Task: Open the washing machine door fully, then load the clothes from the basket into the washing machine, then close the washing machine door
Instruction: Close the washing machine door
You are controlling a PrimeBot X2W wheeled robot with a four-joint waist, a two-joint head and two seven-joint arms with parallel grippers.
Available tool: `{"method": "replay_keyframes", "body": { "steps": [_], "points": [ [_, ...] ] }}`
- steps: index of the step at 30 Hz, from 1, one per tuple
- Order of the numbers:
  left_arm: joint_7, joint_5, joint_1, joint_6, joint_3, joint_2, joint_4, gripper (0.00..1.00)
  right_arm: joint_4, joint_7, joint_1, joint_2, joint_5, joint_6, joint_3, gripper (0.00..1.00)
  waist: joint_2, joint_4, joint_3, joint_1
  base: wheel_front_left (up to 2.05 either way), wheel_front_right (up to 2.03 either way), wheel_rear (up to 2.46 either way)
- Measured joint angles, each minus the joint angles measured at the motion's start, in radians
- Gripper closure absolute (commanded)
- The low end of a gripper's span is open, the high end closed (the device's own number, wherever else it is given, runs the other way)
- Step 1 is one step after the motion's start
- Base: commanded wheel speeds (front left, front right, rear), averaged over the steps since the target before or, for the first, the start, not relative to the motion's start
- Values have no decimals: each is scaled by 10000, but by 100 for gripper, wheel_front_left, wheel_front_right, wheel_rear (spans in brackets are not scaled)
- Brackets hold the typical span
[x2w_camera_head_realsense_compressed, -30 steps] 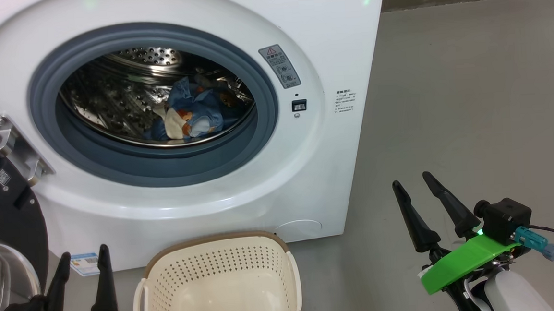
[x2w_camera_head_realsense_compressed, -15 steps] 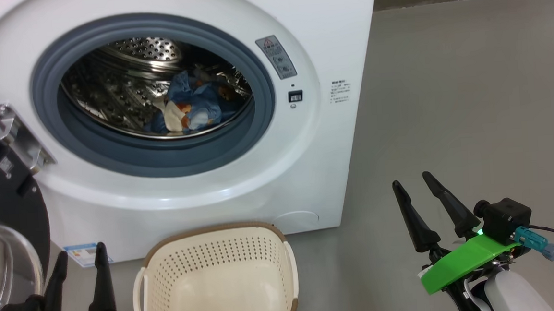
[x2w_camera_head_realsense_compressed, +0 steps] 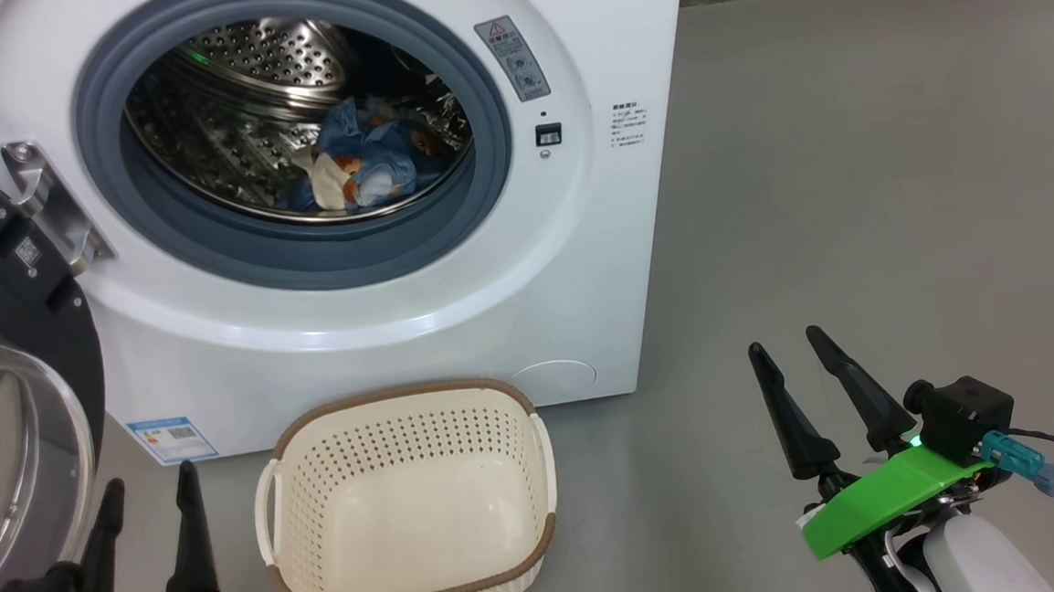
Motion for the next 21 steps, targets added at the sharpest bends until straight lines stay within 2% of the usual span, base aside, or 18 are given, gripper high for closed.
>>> {"method": "replay_keyframes", "body": {
  "steps": [21],
  "points": [
    [0,29,-1,-82,4,-71,6,0,0,0,1,0,4,0,-29,0,1,104,28,0,0,0,0]
  ]
}}
